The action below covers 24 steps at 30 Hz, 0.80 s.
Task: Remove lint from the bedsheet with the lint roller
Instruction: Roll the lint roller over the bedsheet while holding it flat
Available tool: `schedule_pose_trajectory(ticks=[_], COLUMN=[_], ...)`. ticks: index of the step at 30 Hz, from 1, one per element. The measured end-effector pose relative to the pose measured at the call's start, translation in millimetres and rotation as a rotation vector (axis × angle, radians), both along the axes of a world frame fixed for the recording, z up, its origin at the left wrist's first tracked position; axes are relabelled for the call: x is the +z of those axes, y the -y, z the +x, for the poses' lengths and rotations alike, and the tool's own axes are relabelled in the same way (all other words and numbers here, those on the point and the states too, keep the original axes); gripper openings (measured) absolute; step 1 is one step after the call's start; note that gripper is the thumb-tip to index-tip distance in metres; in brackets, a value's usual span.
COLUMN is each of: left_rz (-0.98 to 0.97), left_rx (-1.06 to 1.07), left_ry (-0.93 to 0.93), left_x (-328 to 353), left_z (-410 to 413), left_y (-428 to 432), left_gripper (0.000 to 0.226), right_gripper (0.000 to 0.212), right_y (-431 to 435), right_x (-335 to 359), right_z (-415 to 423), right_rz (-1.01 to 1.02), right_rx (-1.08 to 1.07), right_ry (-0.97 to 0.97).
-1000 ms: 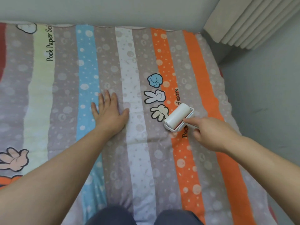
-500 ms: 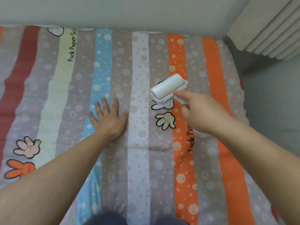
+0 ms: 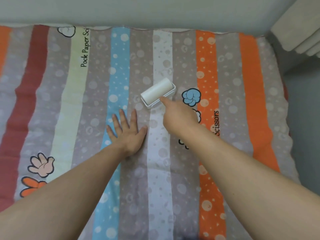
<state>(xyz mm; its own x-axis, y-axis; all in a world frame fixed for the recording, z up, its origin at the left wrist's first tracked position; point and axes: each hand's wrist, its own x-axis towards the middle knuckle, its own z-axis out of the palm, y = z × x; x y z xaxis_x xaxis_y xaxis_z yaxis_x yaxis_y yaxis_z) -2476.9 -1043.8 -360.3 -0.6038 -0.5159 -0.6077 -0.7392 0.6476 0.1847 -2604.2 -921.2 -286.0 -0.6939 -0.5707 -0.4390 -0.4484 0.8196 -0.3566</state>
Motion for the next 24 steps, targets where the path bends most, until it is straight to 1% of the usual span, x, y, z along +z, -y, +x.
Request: schedule_pose_trajectory(ticks=[4,9,15,18,20,24], left_rz=[0.020,0.047,-0.012,-0.055,-0.084,-0.121], left_rx=[-0.012,-0.026,-0.019,-0.059,-0.104,-0.138], left_ry=[-0.028,-0.092,-0.226,-0.269,-0.276,-0.253], left_x=[3,8,15,18,19,20], left_z=[2,8,17,26,33,41], left_y=[1,5,4,10,18,29], left_gripper=[0.073,0.075,0.077,0.073,0.073,0.077], right_gripper=[0.065,0.061,0.056,0.054,0.053,0.050], right_y=[-31,-92,-155,-168,-172,-167], right_x=[3,13,44,62,78,109], right_z=[12,41,63,57,45,28], right_rz=[0.008,0.156,0.316,0.401,0.450,0.421], right_rx=[-0.005,0.017,0.059,0.102,0.131,0.084], right_ry=[-0.047,-0.068,-0.077,-0.062,-0.017,0.038])
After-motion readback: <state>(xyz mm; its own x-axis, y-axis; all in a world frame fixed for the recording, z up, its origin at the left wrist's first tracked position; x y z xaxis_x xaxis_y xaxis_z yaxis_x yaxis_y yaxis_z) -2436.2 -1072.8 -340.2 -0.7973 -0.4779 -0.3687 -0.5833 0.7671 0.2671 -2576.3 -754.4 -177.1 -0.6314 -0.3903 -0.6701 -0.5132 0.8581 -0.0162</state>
